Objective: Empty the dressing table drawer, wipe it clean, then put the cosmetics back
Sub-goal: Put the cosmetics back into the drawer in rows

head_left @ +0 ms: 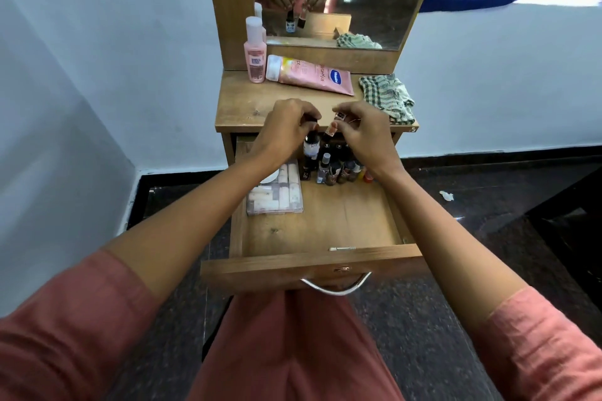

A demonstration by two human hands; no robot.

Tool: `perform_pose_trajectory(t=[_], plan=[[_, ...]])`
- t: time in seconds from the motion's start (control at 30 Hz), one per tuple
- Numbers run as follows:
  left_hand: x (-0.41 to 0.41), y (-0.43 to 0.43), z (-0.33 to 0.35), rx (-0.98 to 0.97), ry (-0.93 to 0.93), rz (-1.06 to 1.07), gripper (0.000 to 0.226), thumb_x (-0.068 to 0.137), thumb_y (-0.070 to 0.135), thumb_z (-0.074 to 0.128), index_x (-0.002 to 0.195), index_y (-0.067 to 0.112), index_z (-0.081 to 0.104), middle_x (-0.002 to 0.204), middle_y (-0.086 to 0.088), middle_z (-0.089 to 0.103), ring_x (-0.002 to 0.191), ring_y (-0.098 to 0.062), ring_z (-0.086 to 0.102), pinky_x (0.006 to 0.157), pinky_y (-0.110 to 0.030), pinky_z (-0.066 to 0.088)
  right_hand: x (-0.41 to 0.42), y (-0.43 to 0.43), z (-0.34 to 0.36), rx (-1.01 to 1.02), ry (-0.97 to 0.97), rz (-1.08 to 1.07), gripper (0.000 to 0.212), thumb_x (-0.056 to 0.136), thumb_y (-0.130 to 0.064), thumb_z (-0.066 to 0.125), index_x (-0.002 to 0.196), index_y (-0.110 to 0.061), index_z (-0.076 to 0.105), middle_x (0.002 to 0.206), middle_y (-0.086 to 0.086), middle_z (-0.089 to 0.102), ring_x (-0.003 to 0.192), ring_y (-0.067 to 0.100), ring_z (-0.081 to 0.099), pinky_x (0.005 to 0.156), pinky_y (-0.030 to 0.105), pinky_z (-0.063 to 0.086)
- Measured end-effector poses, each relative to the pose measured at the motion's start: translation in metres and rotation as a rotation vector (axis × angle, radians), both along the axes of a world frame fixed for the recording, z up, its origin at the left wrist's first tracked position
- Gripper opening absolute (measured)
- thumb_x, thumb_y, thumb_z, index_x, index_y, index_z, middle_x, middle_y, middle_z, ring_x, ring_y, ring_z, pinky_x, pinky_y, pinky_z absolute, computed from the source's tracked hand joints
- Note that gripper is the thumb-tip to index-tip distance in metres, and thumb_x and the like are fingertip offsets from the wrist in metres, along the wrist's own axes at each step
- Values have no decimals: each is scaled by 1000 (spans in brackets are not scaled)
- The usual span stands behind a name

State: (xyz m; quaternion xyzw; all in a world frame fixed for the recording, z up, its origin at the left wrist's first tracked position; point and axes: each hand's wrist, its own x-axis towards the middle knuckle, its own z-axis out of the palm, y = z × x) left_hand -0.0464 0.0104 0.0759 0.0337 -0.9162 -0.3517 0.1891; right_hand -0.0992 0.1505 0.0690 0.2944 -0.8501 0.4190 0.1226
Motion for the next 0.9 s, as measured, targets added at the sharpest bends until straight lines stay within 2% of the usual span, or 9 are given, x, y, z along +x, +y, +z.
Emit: perform_pose_trajectory(t=[0.07, 0.2, 0.3, 0.43, 0.53, 0.73, 0.9], plan=[[6, 2, -9, -7, -42, -13, 21, 84, 2, 61, 104, 3, 68, 103, -14, 69, 92, -23, 65, 87, -30, 50, 7, 1, -7, 19, -20, 1, 24, 80, 1, 63, 105, 2, 65, 101, 18, 66, 84, 10, 52, 70, -5, 35], [15, 6, -31, 18, -98, -14, 22, 84, -1, 59, 104, 0, 67, 105, -17, 68, 95, -27, 64, 88, -34, 50, 17, 1, -24, 78, -39, -1, 24, 79, 3, 63, 103, 2, 66, 99, 19, 67, 81, 13, 53, 70, 7, 35], [16, 10, -47, 14, -127, -7, 20, 84, -1, 58, 101, -1, 68, 103, -18, 68, 93, -28, 64, 85, -33, 49, 22, 5, -39, 142, -80, -4, 25, 79, 4, 61, 103, 0, 67, 102, 17, 66, 89, 23, 61, 75, 15, 40], [12, 13, -61, 14, -148, -5, 19, 83, -3, 58, 100, -1, 68, 100, -19, 67, 91, -29, 63, 84, -37, 48, 27, 9, -58, 206, -180, -15, 29, 79, 4, 62, 108, 1, 64, 107, 18, 64, 97, 26, 62, 85, 27, 46], [10, 15, -70, 24, -141, 4, 19, 83, -4, 58, 100, -2, 67, 100, -20, 67, 91, -30, 63, 84, -38, 49, 29, 8, -65, 235, -235, -23, 27, 79, 4, 63, 106, 3, 64, 105, 20, 65, 95, 29, 62, 87, 35, 49], [2, 16, -83, 10, -174, 20, 22, 85, -3, 56, 105, 1, 65, 105, -17, 64, 94, -27, 61, 81, -32, 46, 29, 0, -72, 302, -280, -19, 25, 81, 3, 59, 105, 0, 65, 106, 18, 62, 95, 27, 60, 83, 32, 47], [-3, 19, -88, -29, -207, 5, 22, 84, -2, 52, 100, 2, 66, 99, -15, 62, 87, -26, 61, 67, -27, 42, 30, -8, -76, 372, -265, -13, 28, 80, 2, 55, 106, -3, 66, 107, 18, 61, 97, 31, 58, 79, 37, 45]])
